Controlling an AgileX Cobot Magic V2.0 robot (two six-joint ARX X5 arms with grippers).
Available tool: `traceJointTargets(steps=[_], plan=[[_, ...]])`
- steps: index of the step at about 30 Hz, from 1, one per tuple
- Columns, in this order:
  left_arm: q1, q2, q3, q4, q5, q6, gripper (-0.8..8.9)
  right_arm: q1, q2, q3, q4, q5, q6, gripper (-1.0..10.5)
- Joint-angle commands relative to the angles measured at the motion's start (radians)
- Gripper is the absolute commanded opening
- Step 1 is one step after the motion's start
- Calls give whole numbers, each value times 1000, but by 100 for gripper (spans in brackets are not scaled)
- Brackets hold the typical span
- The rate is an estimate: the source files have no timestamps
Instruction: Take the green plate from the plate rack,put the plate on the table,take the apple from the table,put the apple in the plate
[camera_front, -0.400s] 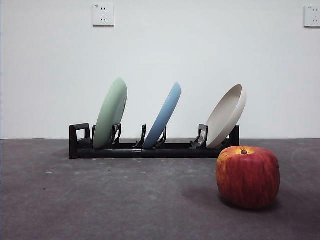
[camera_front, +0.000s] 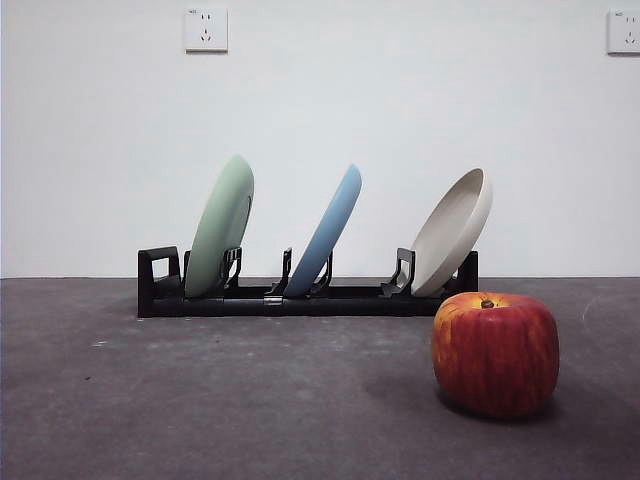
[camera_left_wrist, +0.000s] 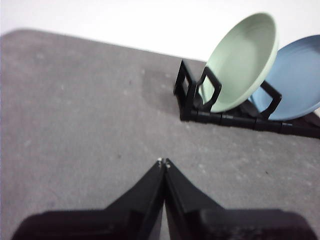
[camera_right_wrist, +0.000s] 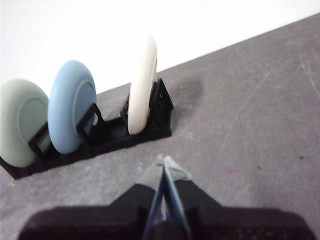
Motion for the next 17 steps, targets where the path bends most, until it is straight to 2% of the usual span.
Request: traceJointTargets(steps=[1,9,17], plan=[[3,31,29,6,7,-42,-6,1,61,51,6,0,15,-16],[3,183,178,6,3,-42,-6,1,335,249,-19,-8,14,-16],[3,440,406,6,42,-34,-6,1,619,450,-39,-228,-56,-15]])
